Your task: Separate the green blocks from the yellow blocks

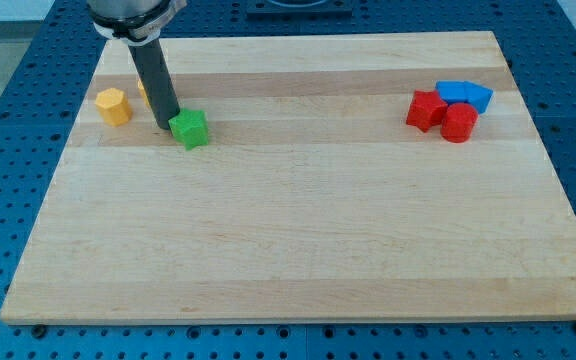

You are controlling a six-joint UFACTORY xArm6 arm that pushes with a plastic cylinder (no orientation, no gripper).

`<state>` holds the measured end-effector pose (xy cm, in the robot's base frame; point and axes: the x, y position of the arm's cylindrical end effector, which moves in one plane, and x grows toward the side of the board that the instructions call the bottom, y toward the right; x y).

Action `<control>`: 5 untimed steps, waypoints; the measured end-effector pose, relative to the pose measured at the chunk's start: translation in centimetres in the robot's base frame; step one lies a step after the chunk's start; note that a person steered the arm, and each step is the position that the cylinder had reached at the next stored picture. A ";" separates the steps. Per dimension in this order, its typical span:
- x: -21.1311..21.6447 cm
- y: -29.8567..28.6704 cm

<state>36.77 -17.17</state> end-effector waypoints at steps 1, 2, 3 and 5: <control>0.0 0.0; 0.3 -2.5; 0.9 -5.6; -5.1 -6.1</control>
<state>31.62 -23.26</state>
